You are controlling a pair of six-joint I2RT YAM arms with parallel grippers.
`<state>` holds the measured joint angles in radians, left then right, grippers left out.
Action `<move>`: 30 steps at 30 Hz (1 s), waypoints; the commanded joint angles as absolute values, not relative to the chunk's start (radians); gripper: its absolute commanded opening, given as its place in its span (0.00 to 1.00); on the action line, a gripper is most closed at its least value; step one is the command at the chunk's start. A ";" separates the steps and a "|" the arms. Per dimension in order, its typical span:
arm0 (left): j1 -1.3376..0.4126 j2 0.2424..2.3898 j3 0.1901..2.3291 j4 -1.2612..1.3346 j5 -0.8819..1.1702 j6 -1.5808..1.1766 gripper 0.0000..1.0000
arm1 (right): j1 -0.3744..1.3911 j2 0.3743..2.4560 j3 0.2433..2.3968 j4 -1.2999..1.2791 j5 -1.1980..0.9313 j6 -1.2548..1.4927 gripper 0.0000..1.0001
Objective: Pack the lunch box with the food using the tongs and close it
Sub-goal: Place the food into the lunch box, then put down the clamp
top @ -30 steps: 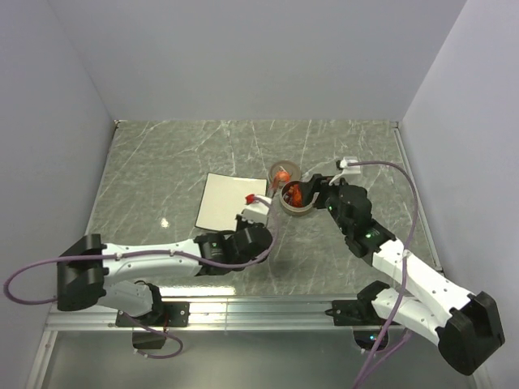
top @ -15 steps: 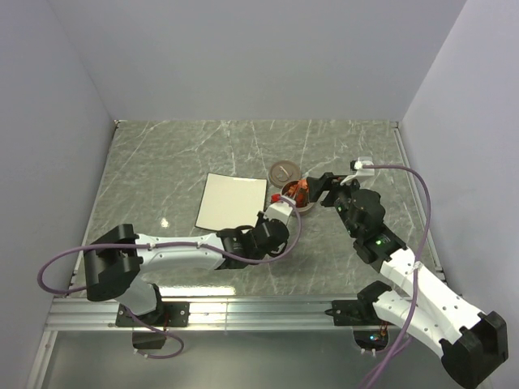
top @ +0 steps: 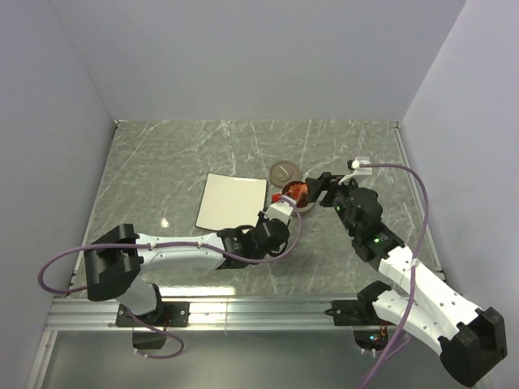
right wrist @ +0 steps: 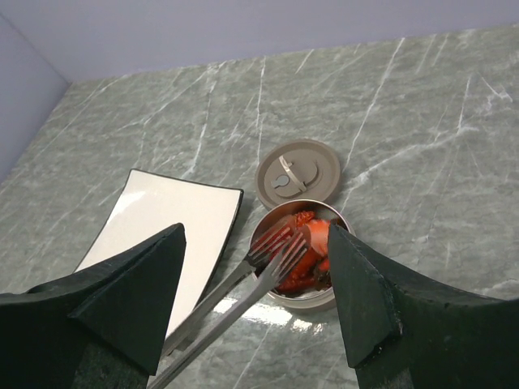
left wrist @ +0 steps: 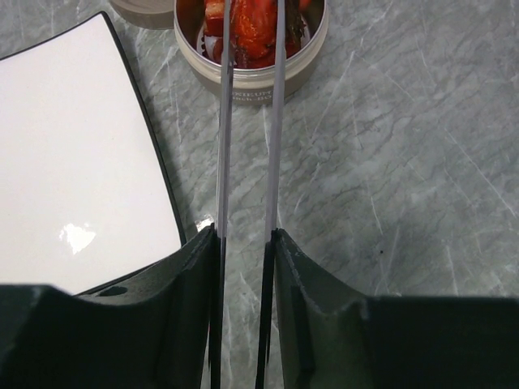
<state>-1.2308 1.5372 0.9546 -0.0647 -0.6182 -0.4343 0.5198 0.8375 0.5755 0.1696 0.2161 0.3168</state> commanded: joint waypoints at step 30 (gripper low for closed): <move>-0.858 1.200 0.715 0.038 -0.733 -0.463 0.38 | 0.483 0.954 0.630 0.236 0.172 0.314 0.78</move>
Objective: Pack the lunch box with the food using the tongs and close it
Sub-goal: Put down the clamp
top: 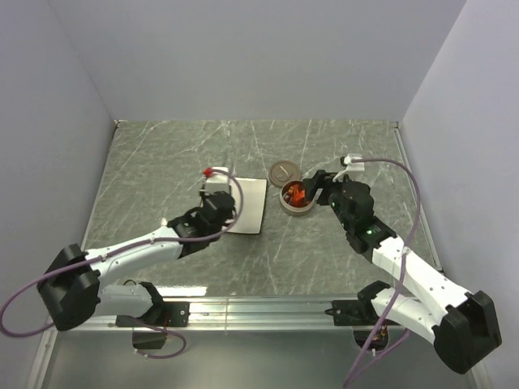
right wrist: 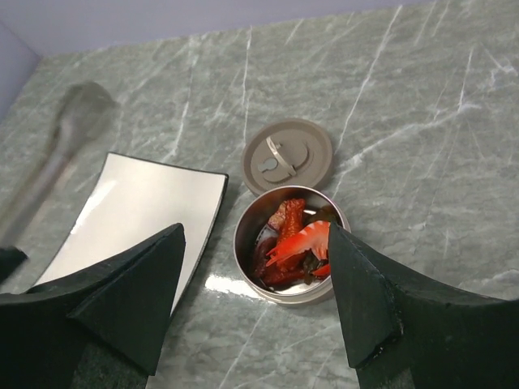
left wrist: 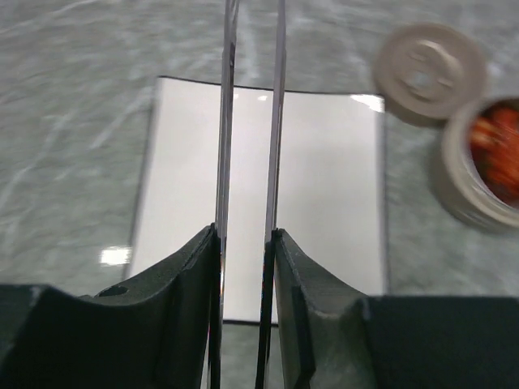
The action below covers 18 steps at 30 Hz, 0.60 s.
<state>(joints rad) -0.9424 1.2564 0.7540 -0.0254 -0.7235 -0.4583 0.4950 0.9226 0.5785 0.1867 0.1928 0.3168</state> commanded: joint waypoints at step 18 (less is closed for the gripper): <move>-0.278 1.434 0.753 0.065 -0.462 -0.459 0.38 | 0.439 1.252 0.876 0.282 0.003 0.311 0.77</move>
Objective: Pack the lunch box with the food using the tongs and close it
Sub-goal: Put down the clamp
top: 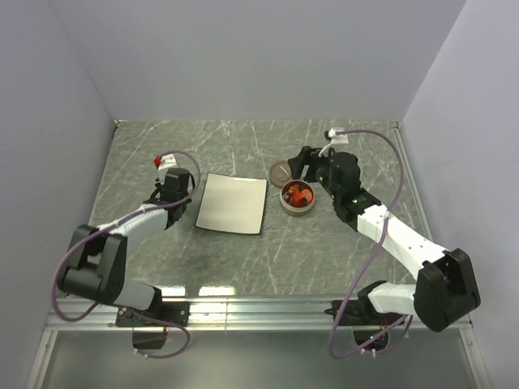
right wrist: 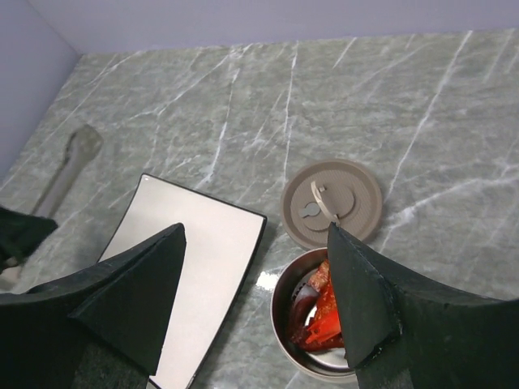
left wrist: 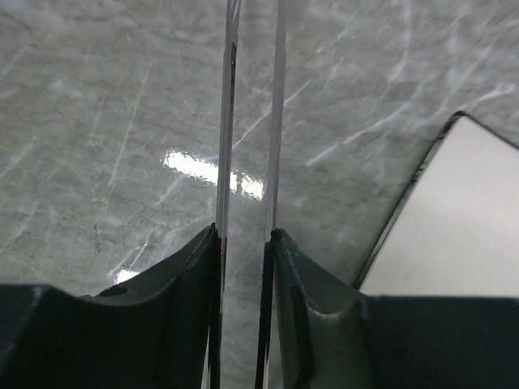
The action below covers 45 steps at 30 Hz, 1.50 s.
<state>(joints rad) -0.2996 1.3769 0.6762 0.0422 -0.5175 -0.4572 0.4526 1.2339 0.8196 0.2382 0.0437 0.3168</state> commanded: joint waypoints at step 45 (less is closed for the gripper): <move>-0.314 1.321 0.816 -0.051 -0.822 -0.558 0.99 | 0.390 1.380 0.905 0.278 -0.005 0.279 0.85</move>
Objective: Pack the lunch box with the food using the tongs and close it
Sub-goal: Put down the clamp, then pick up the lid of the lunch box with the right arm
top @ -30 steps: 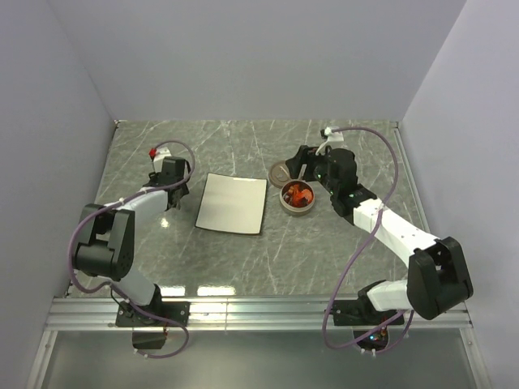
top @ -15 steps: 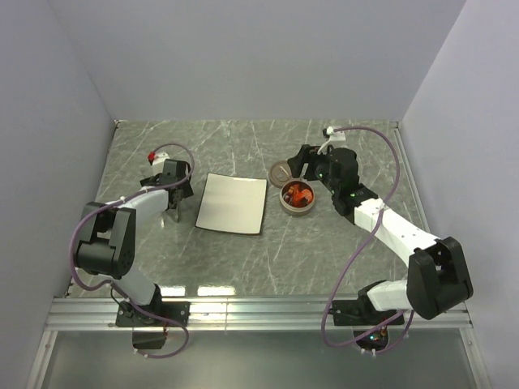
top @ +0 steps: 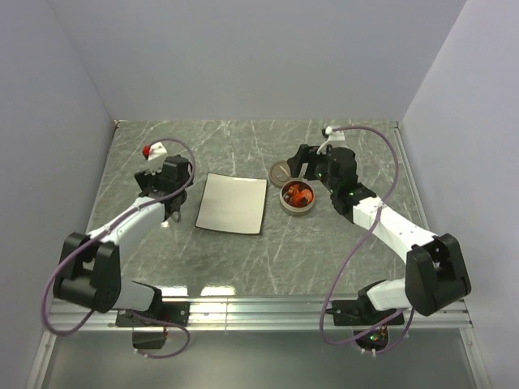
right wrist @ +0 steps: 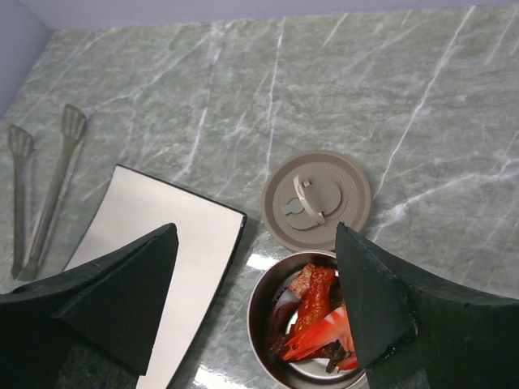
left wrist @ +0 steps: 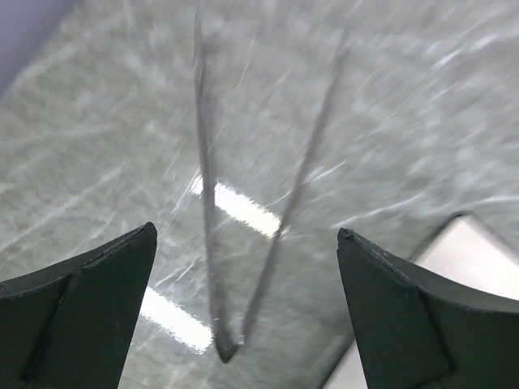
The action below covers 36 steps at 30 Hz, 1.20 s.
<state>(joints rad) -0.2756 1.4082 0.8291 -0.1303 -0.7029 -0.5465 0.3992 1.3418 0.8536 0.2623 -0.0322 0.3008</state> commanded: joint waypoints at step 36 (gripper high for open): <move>-0.273 1.281 0.715 0.414 -0.112 -0.362 0.99 | 0.440 2.017 1.447 -0.072 0.046 0.087 0.72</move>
<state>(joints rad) -0.2779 1.2987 0.7071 0.3771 -0.1429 -0.3584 0.4282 2.0056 1.3956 -0.0319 0.0376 0.1108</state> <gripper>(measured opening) 0.995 0.721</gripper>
